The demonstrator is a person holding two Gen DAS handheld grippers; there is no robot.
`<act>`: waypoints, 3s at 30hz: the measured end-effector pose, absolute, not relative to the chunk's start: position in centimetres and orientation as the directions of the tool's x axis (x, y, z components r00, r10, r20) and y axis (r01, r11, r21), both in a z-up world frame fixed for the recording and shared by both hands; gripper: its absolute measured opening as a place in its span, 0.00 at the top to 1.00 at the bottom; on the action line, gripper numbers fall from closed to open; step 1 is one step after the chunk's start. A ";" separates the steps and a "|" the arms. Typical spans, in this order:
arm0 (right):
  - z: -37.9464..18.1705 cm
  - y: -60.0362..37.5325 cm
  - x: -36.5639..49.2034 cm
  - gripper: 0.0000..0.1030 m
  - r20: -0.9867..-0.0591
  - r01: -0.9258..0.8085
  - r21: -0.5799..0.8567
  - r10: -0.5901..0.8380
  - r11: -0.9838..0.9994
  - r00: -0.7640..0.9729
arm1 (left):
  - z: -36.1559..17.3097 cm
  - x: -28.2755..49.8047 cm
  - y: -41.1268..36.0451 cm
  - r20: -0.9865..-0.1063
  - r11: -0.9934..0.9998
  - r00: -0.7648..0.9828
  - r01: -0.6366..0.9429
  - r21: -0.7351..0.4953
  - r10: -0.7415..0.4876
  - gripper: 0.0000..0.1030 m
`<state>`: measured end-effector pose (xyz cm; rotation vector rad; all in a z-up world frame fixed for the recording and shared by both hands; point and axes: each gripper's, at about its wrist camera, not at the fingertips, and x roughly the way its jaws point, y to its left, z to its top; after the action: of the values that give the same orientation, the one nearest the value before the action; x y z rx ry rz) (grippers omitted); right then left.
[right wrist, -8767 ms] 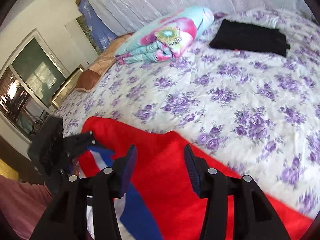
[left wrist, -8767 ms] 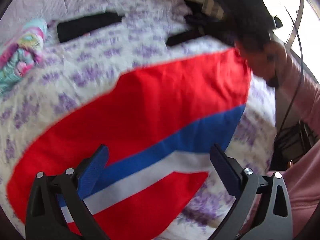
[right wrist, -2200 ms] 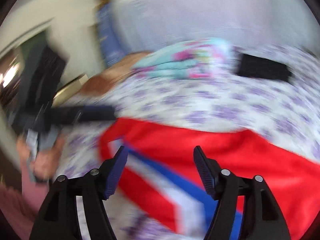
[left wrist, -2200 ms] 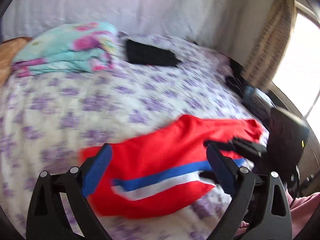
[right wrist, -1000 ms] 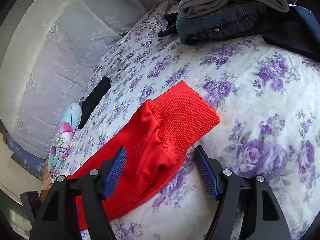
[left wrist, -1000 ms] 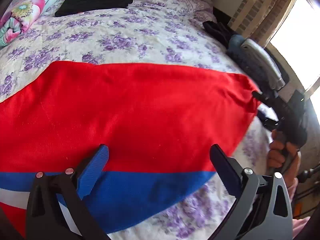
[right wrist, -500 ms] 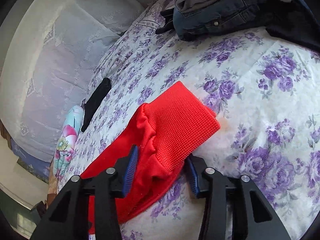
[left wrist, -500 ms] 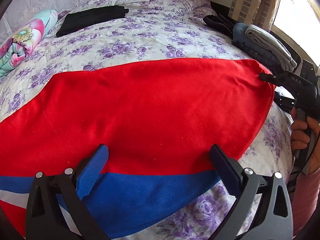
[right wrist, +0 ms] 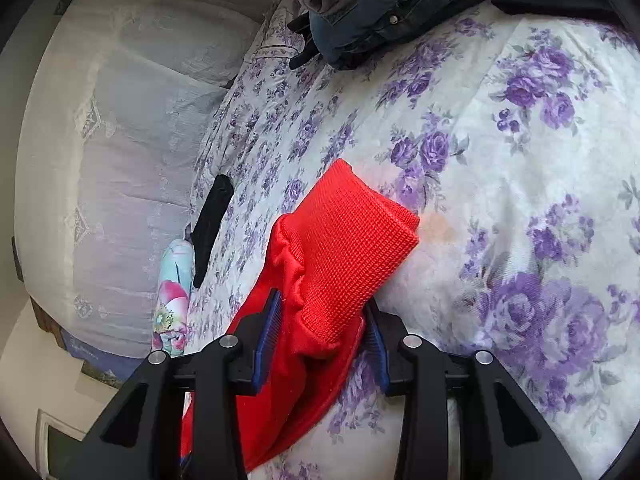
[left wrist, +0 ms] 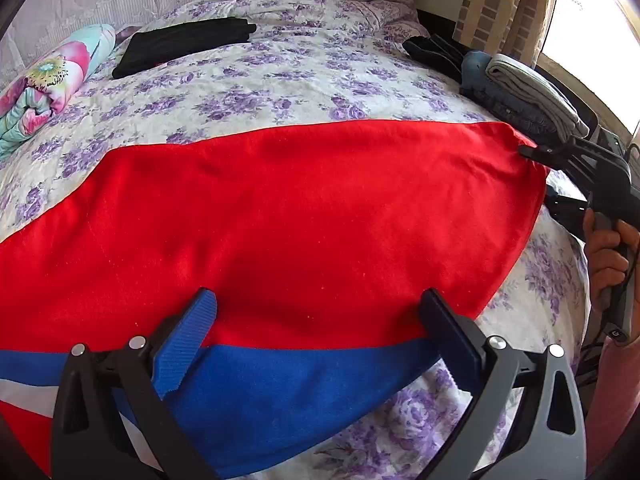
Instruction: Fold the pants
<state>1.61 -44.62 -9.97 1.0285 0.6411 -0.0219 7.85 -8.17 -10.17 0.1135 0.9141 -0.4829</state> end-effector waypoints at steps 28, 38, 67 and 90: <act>-6.2 -7.4 1.4 0.75 -0.408 -0.243 -0.693 -0.092 0.679 0.908 | -4.9 6.7 12.5 -0.569 0.907 0.711 0.272 -0.321 -0.415 0.04; -8.0 -4.6 1.1 0.48 -0.557 -0.440 -0.697 -0.040 0.566 0.830 | -5.2 6.4 13.2 -0.532 0.879 0.707 0.302 -0.369 -0.466 0.04; -7.1 -7.0 -0.3 0.32 -0.506 -0.409 -0.741 -0.042 0.533 0.862 | -5.5 6.7 13.3 -0.542 0.885 0.706 0.294 -0.362 -0.456 0.04; -6.0 -20.4 4.4 0.57 -0.663 -0.192 -0.063 0.103 0.979 0.741 | 0.3 6.3 3.2 -0.483 0.768 0.599 0.542 -0.342 -0.638 0.04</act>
<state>4.37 -20.43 -5.97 -0.1304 0.7179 0.1625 6.32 3.24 0.26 -0.1660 0.6245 -0.6881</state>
